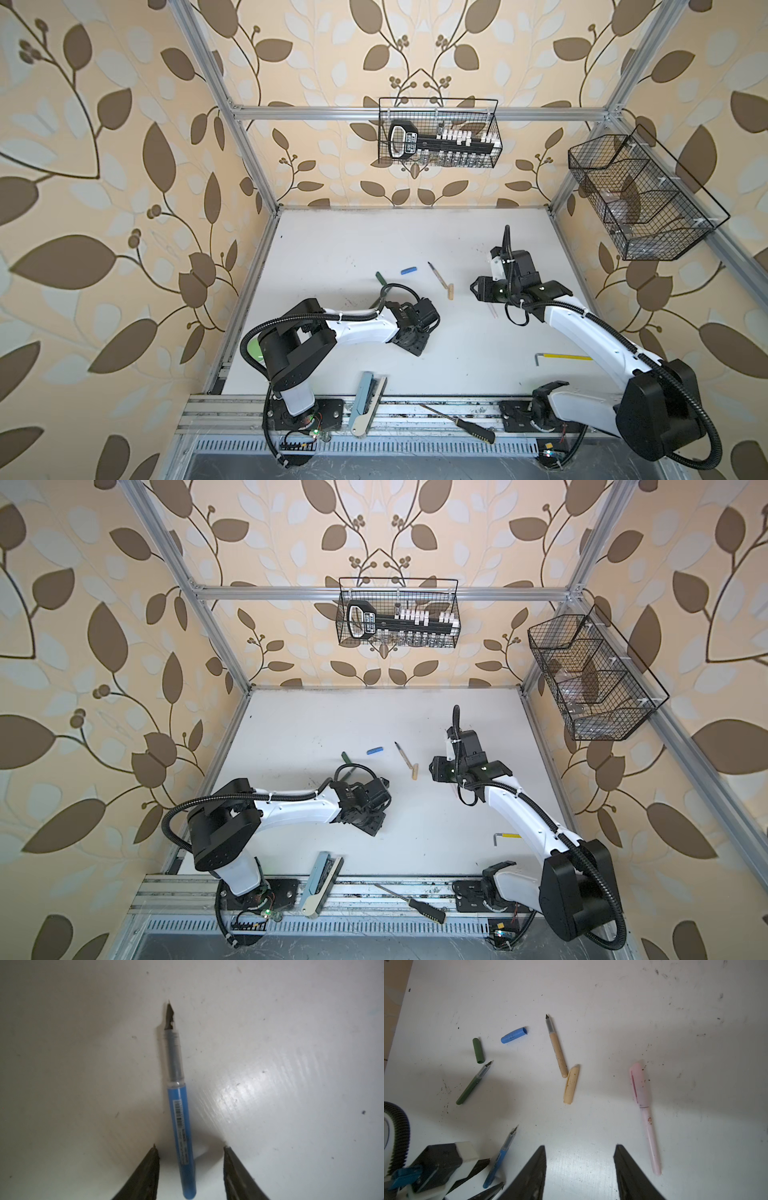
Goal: Insert the pens into the pen caps
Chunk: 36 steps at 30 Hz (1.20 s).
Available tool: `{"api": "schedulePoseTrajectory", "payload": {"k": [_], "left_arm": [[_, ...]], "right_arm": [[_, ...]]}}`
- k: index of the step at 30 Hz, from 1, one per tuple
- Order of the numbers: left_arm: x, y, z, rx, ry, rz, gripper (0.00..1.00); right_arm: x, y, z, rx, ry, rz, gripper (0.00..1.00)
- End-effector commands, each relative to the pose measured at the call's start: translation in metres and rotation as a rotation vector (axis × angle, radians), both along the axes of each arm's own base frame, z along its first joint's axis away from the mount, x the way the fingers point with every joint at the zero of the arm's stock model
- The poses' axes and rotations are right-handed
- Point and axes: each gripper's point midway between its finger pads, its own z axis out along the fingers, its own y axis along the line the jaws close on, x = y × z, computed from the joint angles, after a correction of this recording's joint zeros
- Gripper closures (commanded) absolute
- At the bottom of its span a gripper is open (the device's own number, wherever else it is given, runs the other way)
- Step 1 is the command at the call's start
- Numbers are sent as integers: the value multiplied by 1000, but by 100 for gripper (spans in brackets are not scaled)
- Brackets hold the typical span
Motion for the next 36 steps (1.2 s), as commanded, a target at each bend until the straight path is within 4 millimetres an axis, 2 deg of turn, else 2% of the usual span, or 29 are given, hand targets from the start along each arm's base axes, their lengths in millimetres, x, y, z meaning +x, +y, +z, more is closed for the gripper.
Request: {"api": "schedulePoseTrajectory", "payload": {"k": [1,5,11,16,21,27,36], "left_arm": [[2,3,-1,29,-14,25,59],[-1,5,-4,33,-4,20,78],[-2,-2,-3,-25,-16,8,94],[5,-9,13,-85,-72,-5,97],[13,-14,34,-128,-133,-14,97],[15,-18,50,-175,-167,-21,96],[15,-19,58,-201,-177,-24,95]], "right_arm": [[-5,8,-3,36,4,12,46],[-10,19,-9,83,18,27,46],[-22,54,-19,222,32,63,45],[-36,89,-33,370,65,96,45],[-45,110,-47,439,88,101,44],[-39,131,-52,504,92,111,44],[-30,158,-49,580,89,146,46]]}}
